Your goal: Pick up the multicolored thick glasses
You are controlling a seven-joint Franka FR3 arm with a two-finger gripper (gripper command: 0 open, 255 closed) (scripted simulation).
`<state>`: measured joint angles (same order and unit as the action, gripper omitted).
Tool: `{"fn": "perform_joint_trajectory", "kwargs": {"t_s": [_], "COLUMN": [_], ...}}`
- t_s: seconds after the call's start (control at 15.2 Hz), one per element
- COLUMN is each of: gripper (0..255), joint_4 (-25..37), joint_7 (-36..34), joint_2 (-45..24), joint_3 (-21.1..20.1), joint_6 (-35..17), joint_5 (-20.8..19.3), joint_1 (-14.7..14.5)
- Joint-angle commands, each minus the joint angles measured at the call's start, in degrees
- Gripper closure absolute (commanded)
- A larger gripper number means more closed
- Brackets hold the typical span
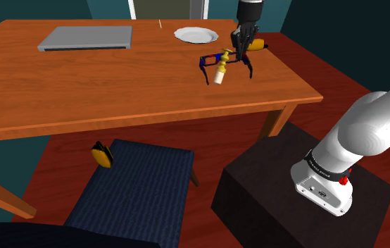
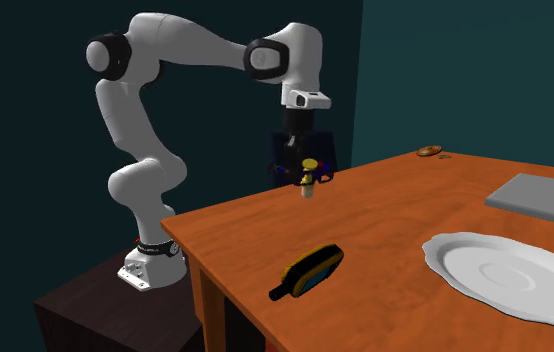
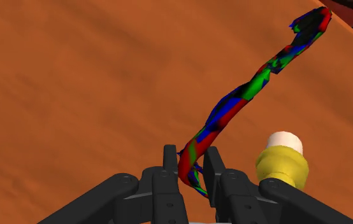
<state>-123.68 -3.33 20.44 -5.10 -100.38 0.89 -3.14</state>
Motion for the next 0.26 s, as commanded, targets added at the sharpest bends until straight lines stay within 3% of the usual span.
{"fn": "perform_joint_trajectory", "kwargs": {"t_s": [0.0, 0.2], "gripper": [255, 255], "joint_4": [1.7, 2.6], "joint_7": [-0.1, -0.1], "joint_2": [-0.1, -0.1], "joint_3": [0.0, 0.0], "joint_6": [1.7, 2.6], "joint_5": [0.0, 0.0], "joint_1": [0.0, 0.0]}}
